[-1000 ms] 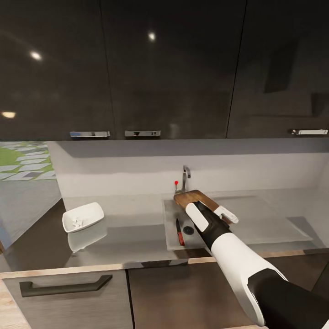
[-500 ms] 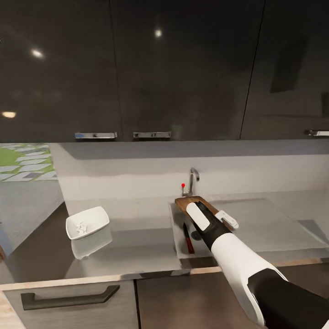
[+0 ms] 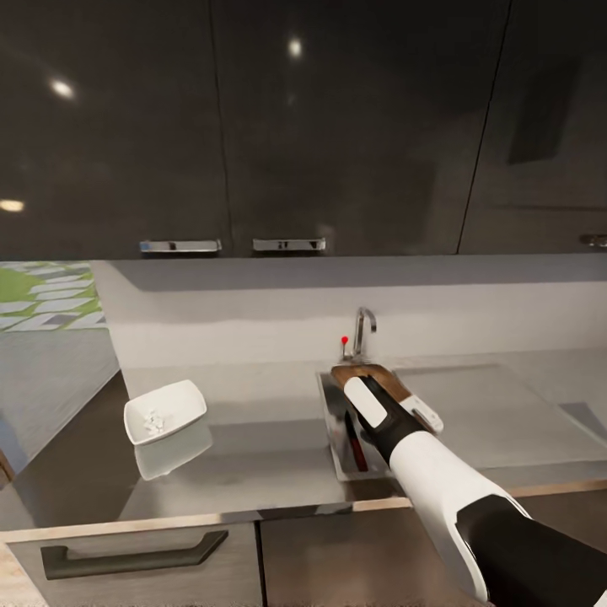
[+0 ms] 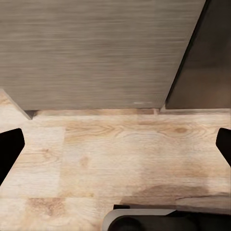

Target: In the kitchen, take the Vidalia onion out of the sink, dice it on the chopping board with the paring knife, put the diced onion into the bowl on the countertop, then place both the paring knife and the chopping board into the sink.

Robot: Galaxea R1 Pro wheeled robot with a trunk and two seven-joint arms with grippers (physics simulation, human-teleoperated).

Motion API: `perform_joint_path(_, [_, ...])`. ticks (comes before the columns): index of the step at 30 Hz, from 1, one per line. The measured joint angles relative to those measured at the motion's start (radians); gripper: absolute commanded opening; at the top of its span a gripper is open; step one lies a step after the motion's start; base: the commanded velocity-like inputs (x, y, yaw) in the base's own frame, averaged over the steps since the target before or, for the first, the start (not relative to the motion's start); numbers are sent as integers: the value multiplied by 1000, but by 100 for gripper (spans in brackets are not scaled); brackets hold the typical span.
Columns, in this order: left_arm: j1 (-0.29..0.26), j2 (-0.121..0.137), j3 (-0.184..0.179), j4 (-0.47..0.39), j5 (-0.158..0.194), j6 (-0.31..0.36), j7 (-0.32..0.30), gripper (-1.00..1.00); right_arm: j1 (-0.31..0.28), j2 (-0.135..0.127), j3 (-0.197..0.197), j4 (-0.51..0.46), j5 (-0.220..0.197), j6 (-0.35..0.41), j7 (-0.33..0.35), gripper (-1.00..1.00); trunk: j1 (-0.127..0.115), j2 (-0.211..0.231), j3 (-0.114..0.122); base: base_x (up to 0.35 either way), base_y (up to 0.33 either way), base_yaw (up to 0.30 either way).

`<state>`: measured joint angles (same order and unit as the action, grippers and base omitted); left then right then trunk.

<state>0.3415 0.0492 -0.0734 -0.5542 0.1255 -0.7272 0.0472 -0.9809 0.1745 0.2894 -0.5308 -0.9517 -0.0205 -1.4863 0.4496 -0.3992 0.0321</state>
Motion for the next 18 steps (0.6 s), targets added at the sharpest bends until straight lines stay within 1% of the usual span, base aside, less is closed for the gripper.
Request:
perform_joint_path(3, [0,0,0,0,0,0,0,100,0,0,-1,30,1,-62,-27,-100,0,0,-5,0,0,0])
perform_joint_path(5, [0,0,0,0,0,0,0,100,0,0,1,40,-1,-78,-42,-100,0,0,-7,0,0,0])
perform_joint_path(9, [0,0,0,-1,-1,0,0,100,0,0,2,46,-1,-90,-53,-100,0,0,-12,0,0,0])
perform_joint_path(18, [0,0,0,-1,0,0,0,100,0,0,3,48,-1,-91,-54,-100,0,0,-25,5,0,0])
